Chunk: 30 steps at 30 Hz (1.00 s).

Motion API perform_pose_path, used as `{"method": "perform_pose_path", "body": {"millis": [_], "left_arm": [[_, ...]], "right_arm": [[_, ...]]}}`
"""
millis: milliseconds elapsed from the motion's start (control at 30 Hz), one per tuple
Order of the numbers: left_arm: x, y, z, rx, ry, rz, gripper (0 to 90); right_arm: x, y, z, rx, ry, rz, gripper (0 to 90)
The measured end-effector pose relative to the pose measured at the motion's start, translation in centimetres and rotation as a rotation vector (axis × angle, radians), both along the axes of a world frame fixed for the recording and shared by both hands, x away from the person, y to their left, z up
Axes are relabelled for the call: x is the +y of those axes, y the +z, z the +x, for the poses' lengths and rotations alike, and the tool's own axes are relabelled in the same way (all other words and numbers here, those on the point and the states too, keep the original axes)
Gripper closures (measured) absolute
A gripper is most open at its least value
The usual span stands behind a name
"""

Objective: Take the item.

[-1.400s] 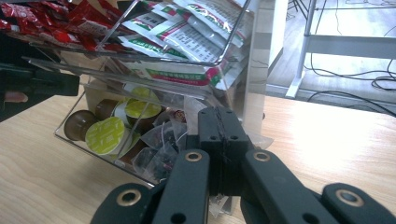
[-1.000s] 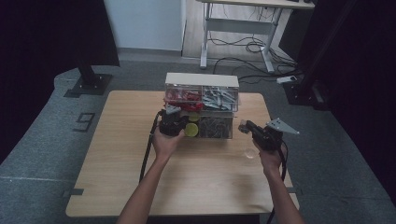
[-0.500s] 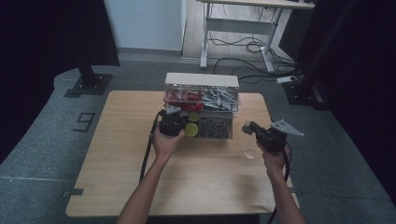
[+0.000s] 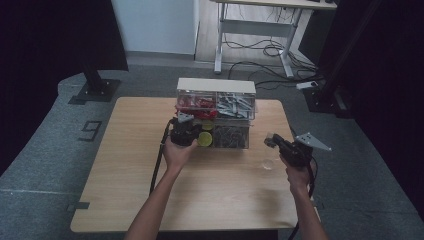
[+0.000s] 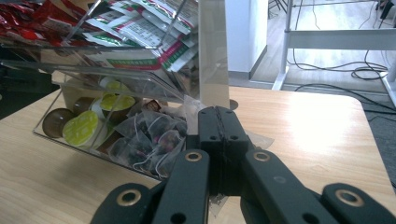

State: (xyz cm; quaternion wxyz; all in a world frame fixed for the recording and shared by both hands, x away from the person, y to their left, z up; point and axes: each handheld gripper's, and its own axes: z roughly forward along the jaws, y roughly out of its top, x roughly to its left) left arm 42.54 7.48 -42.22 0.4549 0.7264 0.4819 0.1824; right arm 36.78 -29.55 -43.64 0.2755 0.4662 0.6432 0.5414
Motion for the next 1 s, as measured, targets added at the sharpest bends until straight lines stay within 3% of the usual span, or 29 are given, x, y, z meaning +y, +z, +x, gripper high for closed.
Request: {"method": "perform_pose_path", "body": {"millis": [433, 867, 900, 1000], "left_arm": [[-0.1, 0.0, 0.0, 0.0, -0.001, 0.002, 89.0], [-0.3, -0.2, 0.0, 0.003, -0.006, 0.004, 88.9], [-0.3, -0.2, 0.0, 0.003, -0.006, 0.003, 88.9], [-0.3, -0.2, 0.0, 0.004, -0.006, 0.004, 88.9]], "right_arm": [[-1.5, -1.1, -0.5, 0.019, -0.02, 0.009, 89.3], [-1.8, -1.5, -0.6, 0.019, -0.03, 0.011, 88.7], [-1.8, -1.5, -0.6, 0.015, -0.034, 0.013, 82.8], [-1.8, -1.6, -0.6, 0.013, -0.038, 0.01, 80.1]]}}
